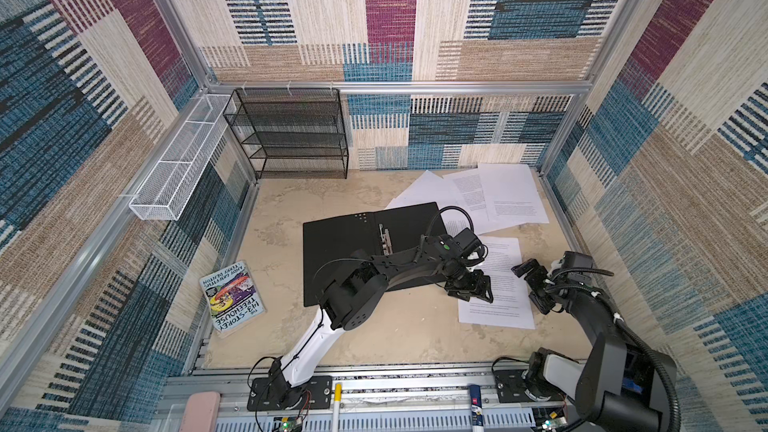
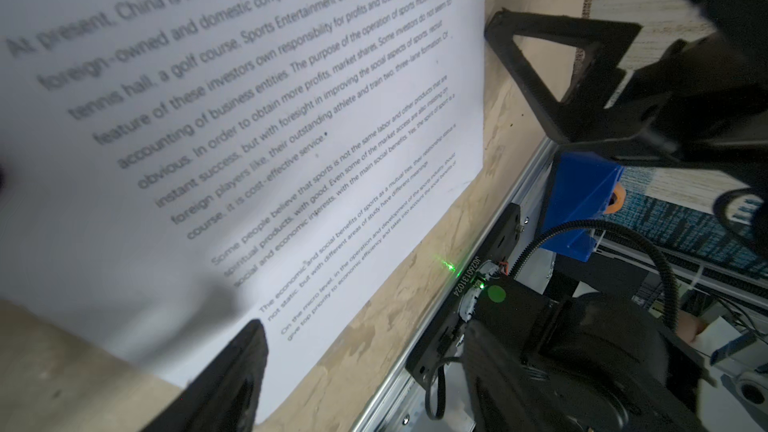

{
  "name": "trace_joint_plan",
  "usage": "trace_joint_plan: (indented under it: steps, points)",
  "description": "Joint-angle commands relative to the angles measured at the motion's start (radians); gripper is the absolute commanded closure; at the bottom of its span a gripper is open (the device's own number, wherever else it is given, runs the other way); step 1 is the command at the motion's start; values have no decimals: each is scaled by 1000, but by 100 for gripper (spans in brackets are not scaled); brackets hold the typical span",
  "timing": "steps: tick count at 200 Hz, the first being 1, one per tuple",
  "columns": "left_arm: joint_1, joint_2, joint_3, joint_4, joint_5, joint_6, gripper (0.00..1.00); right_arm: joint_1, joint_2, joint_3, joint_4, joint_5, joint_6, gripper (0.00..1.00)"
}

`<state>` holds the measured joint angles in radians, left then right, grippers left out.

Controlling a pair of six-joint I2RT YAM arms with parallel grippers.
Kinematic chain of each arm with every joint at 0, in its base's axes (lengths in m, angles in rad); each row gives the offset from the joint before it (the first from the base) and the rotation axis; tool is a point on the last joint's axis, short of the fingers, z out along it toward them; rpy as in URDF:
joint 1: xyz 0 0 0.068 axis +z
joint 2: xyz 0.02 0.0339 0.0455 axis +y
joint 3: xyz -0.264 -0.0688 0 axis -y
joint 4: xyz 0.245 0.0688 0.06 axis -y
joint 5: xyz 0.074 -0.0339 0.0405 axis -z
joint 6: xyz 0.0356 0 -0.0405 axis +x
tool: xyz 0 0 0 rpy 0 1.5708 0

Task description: Put the files into the folder

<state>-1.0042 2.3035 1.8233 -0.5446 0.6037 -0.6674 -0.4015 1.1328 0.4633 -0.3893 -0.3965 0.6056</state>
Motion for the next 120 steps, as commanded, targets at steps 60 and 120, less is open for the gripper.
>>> trace_joint_plan:
  steps: [60, 120]
  points:
    - [3, 28, -37, -131, -180, -5, 25, 0, 7, 55, -28, 140, 14, 1]
    - [35, -44, -138, -165, -281, -10, 26, 0, 48, 22, 24, 71, -10, 0]
